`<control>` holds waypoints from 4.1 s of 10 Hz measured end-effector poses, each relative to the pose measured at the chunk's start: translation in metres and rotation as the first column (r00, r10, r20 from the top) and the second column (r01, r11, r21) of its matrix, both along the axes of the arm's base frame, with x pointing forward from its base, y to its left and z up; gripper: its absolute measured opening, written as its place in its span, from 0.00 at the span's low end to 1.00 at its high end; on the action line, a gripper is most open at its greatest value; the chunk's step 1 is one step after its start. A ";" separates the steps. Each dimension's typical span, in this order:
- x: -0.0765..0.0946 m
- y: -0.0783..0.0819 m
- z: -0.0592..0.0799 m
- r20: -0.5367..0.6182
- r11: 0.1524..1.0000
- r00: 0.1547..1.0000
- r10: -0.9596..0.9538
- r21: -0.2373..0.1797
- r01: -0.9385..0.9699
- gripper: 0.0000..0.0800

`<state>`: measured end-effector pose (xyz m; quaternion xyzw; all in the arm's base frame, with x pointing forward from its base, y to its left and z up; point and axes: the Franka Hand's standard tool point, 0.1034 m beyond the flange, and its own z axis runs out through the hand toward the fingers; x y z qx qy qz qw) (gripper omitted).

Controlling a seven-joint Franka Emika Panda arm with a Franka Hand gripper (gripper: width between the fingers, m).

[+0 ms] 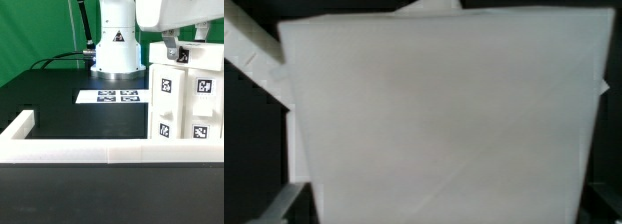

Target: Assemble cabinet

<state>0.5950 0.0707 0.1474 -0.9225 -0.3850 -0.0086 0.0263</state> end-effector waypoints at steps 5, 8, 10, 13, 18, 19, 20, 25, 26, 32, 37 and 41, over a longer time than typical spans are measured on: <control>0.001 -0.002 0.000 -0.015 0.957 0.957 -0.289 -0.004 0.289 0.70; 0.001 -0.003 -0.001 -0.021 0.814 0.814 -0.580 0.006 0.581 0.70; 0.000 -0.002 -0.001 -0.027 0.658 0.658 -0.752 0.009 0.753 0.70; -0.001 0.004 -0.001 -0.038 0.356 0.357 -0.933 0.015 0.934 0.70; 0.000 0.006 -0.001 -0.058 0.080 0.080 -0.995 0.000 0.997 0.70; -0.001 0.006 -0.001 -0.063 -0.007 -0.007 -0.998 -0.006 1.000 0.70; -0.001 0.007 -0.001 -0.066 -0.060 -0.061 -0.996 -0.009 0.998 0.70; -0.002 0.017 -0.001 -0.102 -0.543 -0.547 -0.831 -0.060 0.837 0.70; -0.001 0.018 -0.001 -0.113 -0.616 -0.620 -0.777 -0.069 0.785 0.70; 0.003 0.024 0.001 -0.124 -0.909 -0.917 -0.379 -0.137 0.394 0.70; 0.006 0.029 0.002 -0.154 -0.931 -0.946 -0.284 -0.193 0.310 0.70; 0.001 0.033 0.003 -0.145 -0.948 -0.975 -0.171 -0.245 0.203 0.70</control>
Offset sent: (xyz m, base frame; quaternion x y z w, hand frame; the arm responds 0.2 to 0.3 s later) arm 0.0000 0.0000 0.0000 0.0000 0.0000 0.1938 0.9810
